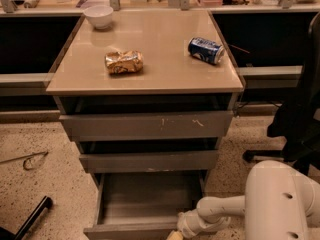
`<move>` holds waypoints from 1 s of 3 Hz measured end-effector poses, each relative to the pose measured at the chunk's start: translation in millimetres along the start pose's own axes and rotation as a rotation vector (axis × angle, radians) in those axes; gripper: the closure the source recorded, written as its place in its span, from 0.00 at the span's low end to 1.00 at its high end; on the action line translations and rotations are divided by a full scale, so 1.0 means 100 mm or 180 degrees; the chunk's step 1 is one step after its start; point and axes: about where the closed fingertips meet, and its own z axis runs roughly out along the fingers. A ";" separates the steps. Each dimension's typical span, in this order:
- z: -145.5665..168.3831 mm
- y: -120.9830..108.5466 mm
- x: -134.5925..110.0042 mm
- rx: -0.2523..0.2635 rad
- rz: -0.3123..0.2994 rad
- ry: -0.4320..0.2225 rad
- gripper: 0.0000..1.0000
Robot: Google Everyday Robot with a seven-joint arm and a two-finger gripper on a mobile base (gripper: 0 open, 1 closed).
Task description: Open bottom drawer
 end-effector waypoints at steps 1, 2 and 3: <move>0.01 0.13 0.07 -0.0003 0.0058 -0.0025 0.00; 0.01 0.13 0.06 -0.0003 0.0058 -0.0025 0.00; 0.10 0.55 0.34 0.0033 0.0173 0.0023 0.00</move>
Offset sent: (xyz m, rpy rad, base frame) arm -0.1368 0.0095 -0.0082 -0.0132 0.0403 -0.1054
